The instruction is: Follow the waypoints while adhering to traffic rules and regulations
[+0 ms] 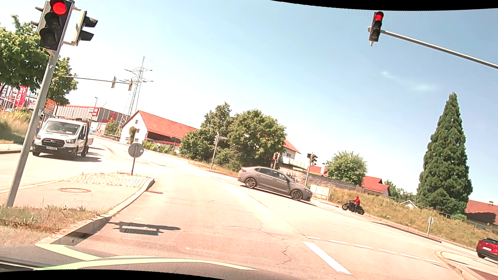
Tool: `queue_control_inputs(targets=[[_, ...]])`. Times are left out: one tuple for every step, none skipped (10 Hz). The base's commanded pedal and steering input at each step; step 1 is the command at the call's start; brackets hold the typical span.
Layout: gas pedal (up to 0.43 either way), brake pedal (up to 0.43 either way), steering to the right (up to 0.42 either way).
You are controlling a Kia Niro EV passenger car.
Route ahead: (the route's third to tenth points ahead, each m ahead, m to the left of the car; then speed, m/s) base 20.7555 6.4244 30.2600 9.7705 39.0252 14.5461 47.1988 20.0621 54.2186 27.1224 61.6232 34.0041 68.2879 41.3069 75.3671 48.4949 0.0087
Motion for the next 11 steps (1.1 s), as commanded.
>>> queue_control_inputs(targets=[[0.000, 0.226, -0.099], [0.000, 0.226, -0.100], [0.000, 0.232, -0.099], [0.000, 0.250, -0.099], [0.000, 0.250, -0.099], [0.000, 0.250, -0.099], [0.000, 0.250, -0.099], [0.000, 0.354, -0.099], [0.000, 0.415, -0.099], [0.000, 0.415, -0.099], [0.000, 0.390, -0.099]])
